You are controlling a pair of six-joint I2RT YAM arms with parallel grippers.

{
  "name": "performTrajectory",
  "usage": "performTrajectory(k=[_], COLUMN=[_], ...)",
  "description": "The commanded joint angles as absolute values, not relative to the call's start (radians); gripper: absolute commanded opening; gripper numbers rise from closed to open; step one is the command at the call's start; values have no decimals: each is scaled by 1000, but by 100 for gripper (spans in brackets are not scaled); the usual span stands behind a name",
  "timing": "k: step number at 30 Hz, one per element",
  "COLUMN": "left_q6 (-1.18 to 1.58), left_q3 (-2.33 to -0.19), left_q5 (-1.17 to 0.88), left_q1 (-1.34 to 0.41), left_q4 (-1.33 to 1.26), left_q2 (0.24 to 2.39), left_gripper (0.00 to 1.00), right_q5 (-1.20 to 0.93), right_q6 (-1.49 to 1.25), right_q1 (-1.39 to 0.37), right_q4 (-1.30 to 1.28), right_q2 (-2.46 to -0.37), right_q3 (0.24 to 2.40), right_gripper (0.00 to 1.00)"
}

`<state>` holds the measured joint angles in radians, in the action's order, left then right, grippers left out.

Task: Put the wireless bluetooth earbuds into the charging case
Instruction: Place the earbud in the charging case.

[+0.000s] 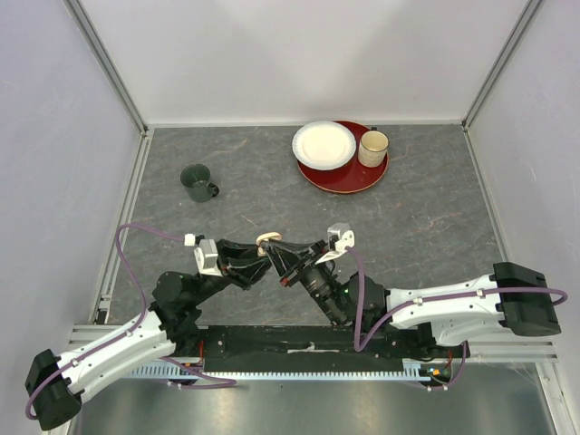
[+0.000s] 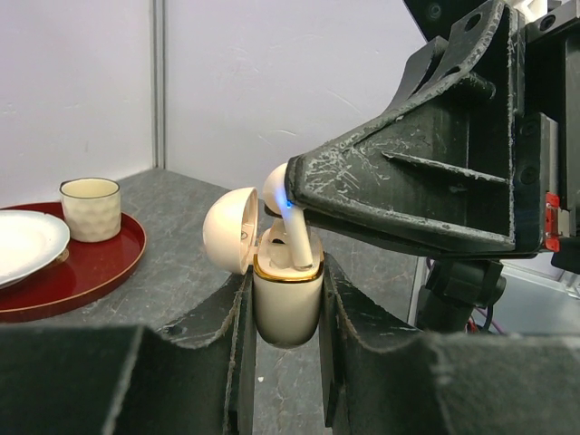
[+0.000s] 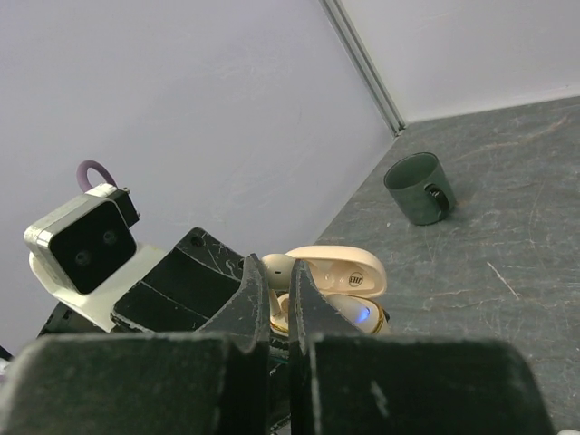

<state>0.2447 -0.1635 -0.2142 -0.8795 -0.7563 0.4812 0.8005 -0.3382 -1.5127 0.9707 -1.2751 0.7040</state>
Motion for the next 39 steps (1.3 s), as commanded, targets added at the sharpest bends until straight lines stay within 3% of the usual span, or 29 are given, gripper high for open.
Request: performTrajectory(k=[1, 39], left_q6=[216, 198], left_q3=[-190, -189], left_q5=[-225, -98], left_q1=[-884, -882], left_q4=[-804, -831], left_q2=[471, 471], left_gripper=[2, 2], right_q5=[821, 785], right_q6=[-368, -319], right_q1=[-1505, -1523], right_q4=[976, 664], right_q2=[-1293, -1216], right_q3=[732, 747], right_gripper=[0, 0])
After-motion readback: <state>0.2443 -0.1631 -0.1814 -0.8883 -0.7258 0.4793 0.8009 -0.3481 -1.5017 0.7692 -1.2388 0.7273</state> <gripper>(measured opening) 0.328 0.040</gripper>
